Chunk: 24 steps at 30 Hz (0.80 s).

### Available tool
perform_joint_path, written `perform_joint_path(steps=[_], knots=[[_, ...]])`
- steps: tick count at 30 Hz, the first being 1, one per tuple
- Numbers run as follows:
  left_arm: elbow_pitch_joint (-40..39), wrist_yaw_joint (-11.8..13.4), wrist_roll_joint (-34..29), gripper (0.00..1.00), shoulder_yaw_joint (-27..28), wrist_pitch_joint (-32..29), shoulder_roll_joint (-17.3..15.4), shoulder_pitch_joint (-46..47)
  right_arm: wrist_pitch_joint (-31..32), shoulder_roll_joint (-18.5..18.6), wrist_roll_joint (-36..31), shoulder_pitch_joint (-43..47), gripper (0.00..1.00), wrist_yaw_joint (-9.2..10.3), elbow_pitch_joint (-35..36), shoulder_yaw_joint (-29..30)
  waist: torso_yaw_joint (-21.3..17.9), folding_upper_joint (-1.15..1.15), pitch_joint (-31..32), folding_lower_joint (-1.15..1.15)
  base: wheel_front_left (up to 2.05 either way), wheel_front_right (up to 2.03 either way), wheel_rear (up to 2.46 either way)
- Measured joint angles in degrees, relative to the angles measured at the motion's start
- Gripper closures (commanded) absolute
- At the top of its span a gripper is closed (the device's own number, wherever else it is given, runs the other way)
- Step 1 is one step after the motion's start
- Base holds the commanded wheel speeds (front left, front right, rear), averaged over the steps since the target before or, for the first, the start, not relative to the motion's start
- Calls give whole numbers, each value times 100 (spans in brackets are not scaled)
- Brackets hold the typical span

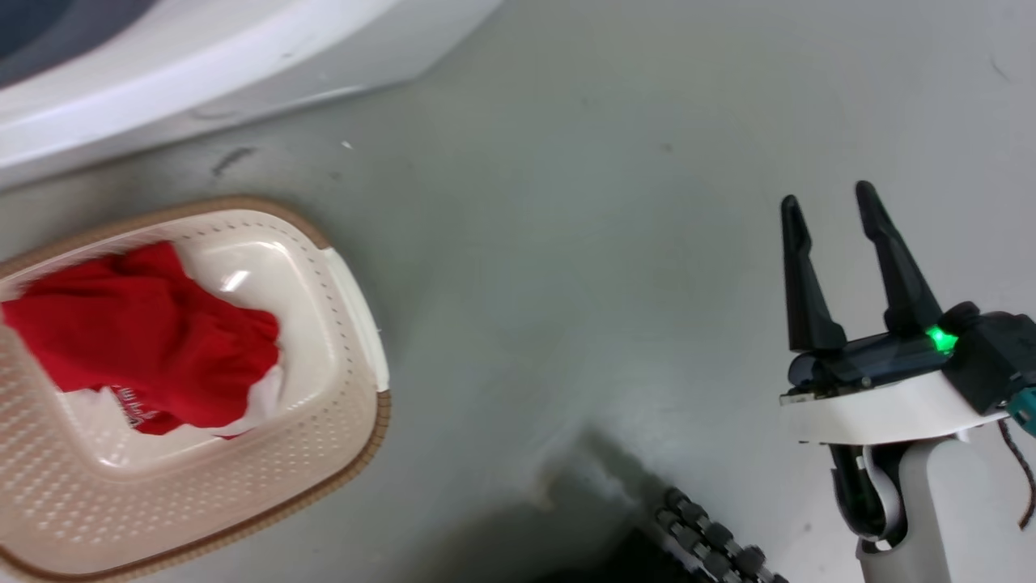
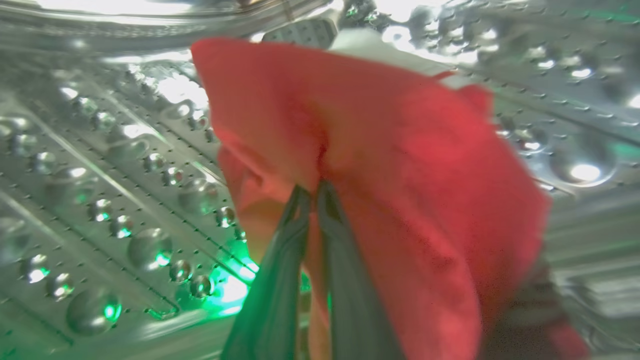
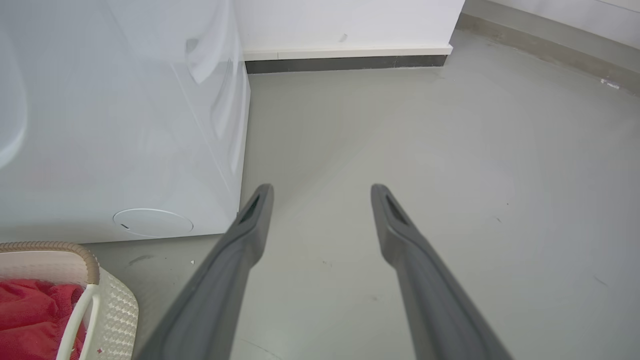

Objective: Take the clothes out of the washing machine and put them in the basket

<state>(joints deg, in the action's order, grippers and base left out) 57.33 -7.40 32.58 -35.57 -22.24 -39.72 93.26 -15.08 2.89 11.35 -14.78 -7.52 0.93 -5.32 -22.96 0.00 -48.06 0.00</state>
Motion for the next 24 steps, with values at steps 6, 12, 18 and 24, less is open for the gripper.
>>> perform_joint_path(steps=[6,12,18,24], knots=[[-145,-1,493,100,-250,881,190,-847,0,1,-366,48,0,0,-107,266,322,0,527,0,0,0,0],[-293,-9,934,100,-520,1664,424,-1819,0,-3,-716,202,0,-1,-263,347,692,0,1185,0,0,0,0],[-513,-9,1161,100,-704,2342,587,-2543,0,-1,-906,348,0,0,-371,390,1076,0,1869,-1,0,0,0],[-804,-5,1143,100,-793,3123,727,-3112,0,-1,-1001,526,0,-1,-511,405,1440,0,2466,-1,0,0,0]])
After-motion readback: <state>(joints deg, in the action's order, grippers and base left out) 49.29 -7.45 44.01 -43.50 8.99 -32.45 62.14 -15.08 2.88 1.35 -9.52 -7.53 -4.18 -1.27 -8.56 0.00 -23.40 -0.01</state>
